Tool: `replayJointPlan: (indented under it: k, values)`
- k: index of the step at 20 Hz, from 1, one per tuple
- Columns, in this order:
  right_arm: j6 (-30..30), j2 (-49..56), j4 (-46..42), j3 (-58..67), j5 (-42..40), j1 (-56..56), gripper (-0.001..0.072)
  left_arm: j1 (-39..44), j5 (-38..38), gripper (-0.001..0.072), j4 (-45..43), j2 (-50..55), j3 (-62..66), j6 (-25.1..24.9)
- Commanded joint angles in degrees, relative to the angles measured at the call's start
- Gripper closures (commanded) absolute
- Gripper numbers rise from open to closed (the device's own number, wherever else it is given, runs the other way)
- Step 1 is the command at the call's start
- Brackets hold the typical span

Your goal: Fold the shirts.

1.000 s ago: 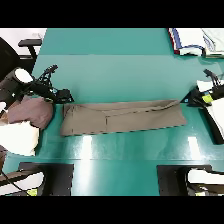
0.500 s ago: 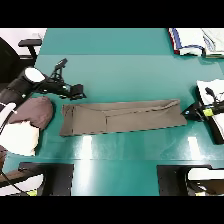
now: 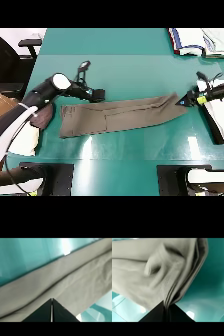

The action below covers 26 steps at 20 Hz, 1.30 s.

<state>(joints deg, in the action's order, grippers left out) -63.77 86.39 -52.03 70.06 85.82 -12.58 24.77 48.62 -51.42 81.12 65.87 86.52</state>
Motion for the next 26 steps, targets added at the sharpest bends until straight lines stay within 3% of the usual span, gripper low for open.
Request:
replayJointPlan:
  k: [1, 5, 16, 21, 26]
  values:
    - [-1.9, -7.1, 4.5, 4.4, 2.3, 3.9, 0.0697, 4.9, 0.2, 0.0685, 1.3, 7.6, 5.0, 0.5]
    - [-4.0, -13.6, 15.5, 8.6, 1.0, 9.3, 0.0697, 10.6, 3.7, 0.0685, 1.3, 17.7, 13.6, 0.5]
    - [-6.8, -17.3, 16.4, 17.4, -2.8, 26.1, 0.0697, 12.5, 2.6, 0.0684, 0.6, 21.1, 16.4, 0.5]
    - [-6.8, -17.1, 16.5, 17.4, -7.5, 34.3, 0.0696, 3.1, 6.5, 0.0684, -3.4, 12.1, 16.4, 0.5]
    - [-6.7, -9.6, 16.6, 17.4, -19.2, 53.7, 0.0695, -11.1, 9.9, 0.0684, -13.3, -5.1, 16.4, 0.5]
